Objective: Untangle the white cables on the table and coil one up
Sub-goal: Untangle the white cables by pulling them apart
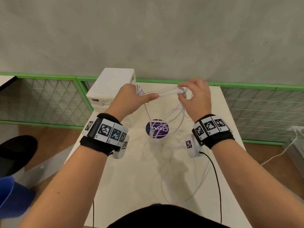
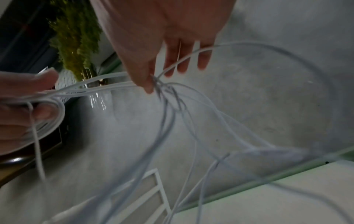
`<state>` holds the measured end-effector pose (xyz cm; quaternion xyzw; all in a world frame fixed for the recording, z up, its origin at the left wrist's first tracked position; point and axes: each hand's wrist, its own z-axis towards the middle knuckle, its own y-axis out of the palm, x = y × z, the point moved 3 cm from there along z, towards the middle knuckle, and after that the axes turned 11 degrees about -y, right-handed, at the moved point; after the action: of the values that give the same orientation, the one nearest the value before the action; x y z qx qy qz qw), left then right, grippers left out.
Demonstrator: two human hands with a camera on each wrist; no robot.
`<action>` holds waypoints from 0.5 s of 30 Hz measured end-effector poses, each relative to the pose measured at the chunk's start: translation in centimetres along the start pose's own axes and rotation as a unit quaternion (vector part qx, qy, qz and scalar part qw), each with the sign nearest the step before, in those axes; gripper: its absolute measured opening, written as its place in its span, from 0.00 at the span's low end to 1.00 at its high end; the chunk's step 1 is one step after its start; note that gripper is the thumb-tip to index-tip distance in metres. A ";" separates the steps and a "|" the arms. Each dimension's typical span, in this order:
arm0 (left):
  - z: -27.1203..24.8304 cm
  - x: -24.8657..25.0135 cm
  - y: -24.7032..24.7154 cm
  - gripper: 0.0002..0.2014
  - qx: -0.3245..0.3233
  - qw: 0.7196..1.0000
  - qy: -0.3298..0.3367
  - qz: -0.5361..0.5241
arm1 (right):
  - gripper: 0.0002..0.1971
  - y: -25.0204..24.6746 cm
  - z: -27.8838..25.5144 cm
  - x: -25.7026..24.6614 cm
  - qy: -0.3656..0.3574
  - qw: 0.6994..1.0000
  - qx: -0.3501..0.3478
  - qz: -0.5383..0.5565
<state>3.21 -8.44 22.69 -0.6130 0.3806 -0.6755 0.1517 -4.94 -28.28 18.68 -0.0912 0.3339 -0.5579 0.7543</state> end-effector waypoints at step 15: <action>0.5 -1.2 2.4 0.20 -0.054 0.972 -0.004 0.227 | 0.07 1.4 -1.6 0.9 0.033 0.982 -0.178 -0.047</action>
<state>3.24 -9.40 20.13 -0.5209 0.5451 -0.5994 0.2688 -4.73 -28.19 16.40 -0.2211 0.4477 -0.5273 0.6875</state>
